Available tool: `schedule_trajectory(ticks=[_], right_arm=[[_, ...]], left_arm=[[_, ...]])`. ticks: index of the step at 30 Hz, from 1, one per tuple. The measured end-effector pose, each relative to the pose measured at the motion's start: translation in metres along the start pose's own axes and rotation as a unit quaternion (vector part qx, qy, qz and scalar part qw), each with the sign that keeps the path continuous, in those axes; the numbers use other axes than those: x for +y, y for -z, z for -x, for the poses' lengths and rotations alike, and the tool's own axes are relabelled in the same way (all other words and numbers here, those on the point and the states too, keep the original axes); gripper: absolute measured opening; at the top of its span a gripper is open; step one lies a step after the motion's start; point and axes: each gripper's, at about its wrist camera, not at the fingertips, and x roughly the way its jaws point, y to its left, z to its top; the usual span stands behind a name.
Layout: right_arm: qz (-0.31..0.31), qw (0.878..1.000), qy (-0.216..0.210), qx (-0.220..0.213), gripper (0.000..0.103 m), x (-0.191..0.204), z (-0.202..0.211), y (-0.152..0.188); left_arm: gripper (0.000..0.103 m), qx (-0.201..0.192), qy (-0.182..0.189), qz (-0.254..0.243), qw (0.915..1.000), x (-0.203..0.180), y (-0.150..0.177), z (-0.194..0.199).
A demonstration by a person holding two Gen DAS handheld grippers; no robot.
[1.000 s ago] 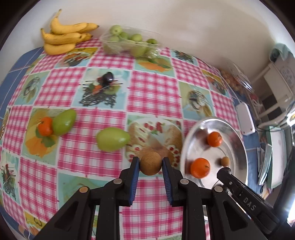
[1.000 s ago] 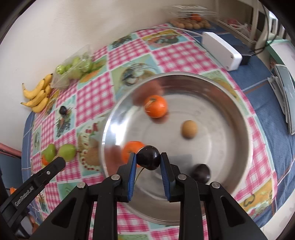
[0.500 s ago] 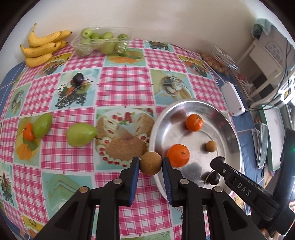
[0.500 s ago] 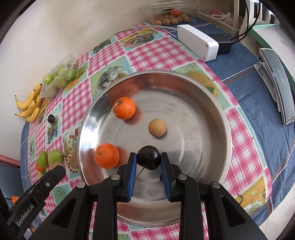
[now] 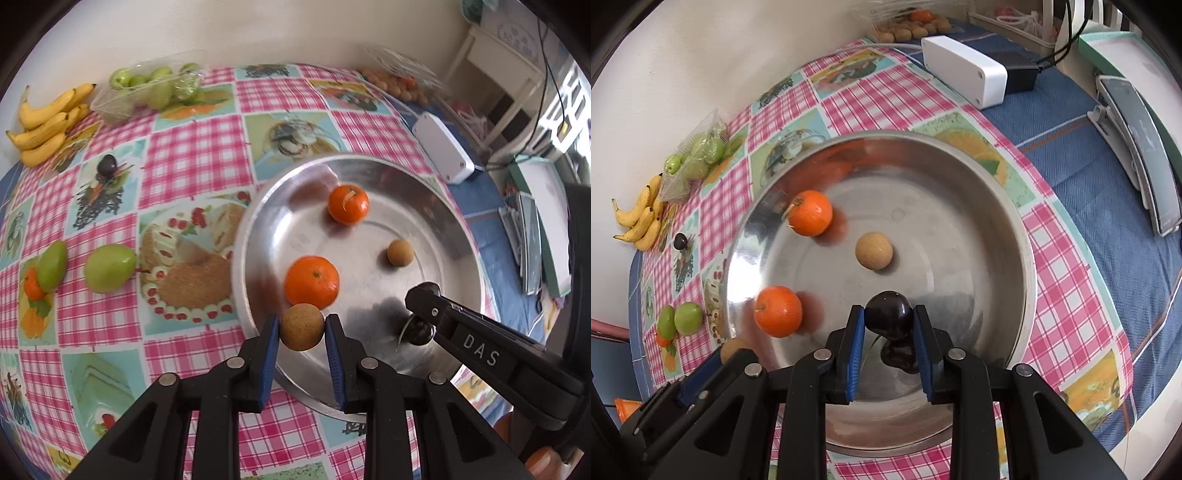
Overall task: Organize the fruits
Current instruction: 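Carry the kiwi and dark plum together over the steel plate, then open the left tool to drop the kiwi while the right tool drops the plum, then withdraw both open tools from the plate back toward the fruit group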
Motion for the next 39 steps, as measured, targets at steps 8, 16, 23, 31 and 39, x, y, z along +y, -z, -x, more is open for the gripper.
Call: schedule_trajectory(ticks=[8, 16, 23, 31, 39], right_arm=[[-0.003, 1.000, -0.001, 0.002, 0.028, -0.002, -0.004, 0.001], [-0.006, 1.000, -0.003, 0.003, 0.033, 0.002, -0.007, -0.002], [-0.004, 1.000, 0.006, -0.005, 0.049, 0.005, -0.004, -0.005], [-0.022, 1.000, 0.007, -0.015, 0.063, -0.001, 0.002, -0.007], [-0.015, 1.000, 0.014, -0.015, 0.065, 0.001, 0.002, -0.006]], left_arm=[[0.028, 0.014, -0.008, -0.017, 0.9997, -0.010, 0.008, -0.013], [0.036, 0.020, -0.022, -0.030, 0.9991, -0.015, 0.009, -0.016], [0.053, 0.012, -0.020, -0.023, 0.9995, -0.011, 0.004, -0.009], [0.066, 0.002, -0.040, -0.005, 0.9992, 0.001, -0.003, 0.004], [0.074, -0.005, -0.070, 0.034, 0.9969, 0.023, -0.007, 0.009]])
